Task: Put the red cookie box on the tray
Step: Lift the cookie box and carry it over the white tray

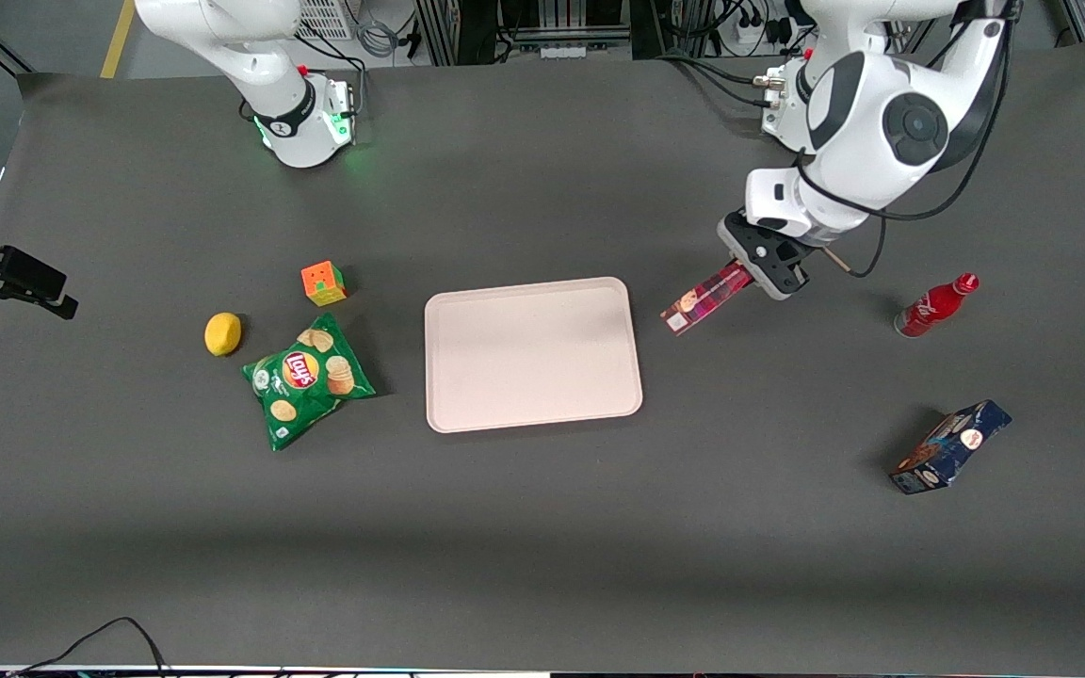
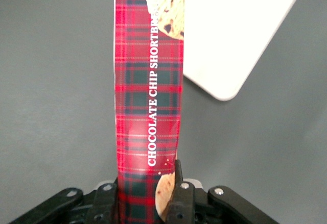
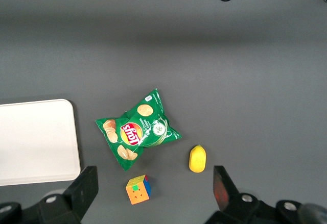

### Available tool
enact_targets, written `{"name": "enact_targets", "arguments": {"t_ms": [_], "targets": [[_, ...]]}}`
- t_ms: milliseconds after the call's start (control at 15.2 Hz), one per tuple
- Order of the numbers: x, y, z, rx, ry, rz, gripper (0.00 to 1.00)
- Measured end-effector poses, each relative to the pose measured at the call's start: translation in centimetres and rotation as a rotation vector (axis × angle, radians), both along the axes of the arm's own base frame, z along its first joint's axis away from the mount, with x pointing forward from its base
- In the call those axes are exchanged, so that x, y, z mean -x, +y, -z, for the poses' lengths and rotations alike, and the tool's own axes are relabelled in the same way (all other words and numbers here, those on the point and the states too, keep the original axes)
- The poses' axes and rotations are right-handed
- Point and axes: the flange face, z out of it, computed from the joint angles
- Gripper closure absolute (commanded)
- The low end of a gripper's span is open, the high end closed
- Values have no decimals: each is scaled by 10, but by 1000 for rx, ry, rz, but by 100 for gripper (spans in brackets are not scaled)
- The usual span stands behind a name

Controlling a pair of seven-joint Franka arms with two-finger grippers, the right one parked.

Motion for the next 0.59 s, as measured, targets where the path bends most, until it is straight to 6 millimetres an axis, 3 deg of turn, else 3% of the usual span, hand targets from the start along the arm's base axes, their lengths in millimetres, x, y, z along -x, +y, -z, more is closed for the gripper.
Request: {"name": "enact_targets", "arguments": {"t_ms": [329, 461, 593], "targets": [[-11, -64, -64, -29, 26, -276, 100], [-20, -93, -76, -29, 38, -377, 100], [-32, -121, -74, -49, 43, -475, 100]]}}
